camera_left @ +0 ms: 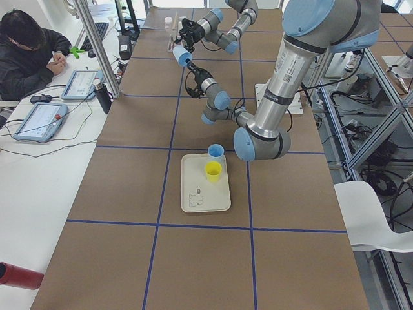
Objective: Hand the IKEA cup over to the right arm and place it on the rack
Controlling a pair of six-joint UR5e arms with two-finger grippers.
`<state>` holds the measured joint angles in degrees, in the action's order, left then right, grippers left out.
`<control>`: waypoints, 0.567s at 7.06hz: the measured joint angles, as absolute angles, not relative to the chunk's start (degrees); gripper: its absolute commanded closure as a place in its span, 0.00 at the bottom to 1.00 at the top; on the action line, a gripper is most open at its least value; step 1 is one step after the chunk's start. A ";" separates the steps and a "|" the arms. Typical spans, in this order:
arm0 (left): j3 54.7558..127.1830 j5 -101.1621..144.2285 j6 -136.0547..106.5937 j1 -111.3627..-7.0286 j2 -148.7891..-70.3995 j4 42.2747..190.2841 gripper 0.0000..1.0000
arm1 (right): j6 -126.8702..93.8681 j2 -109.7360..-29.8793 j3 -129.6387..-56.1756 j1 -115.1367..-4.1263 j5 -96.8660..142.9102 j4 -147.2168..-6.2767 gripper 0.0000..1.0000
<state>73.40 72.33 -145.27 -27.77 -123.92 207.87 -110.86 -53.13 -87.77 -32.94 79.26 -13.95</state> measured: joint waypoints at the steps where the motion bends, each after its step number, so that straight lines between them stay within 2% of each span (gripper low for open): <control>1: 73.35 72.26 -145.21 -27.43 -124.24 207.75 1.00 | -110.84 -53.11 -87.76 -32.91 79.22 -13.96 0.00; 4: 73.24 71.09 -144.97 -25.93 -125.47 207.10 1.00 | -110.89 -53.09 -87.76 -32.87 79.19 -14.05 0.00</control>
<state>73.24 71.09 -144.97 -25.93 -125.47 207.10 -110.89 -53.09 -87.76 -32.87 79.19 -14.05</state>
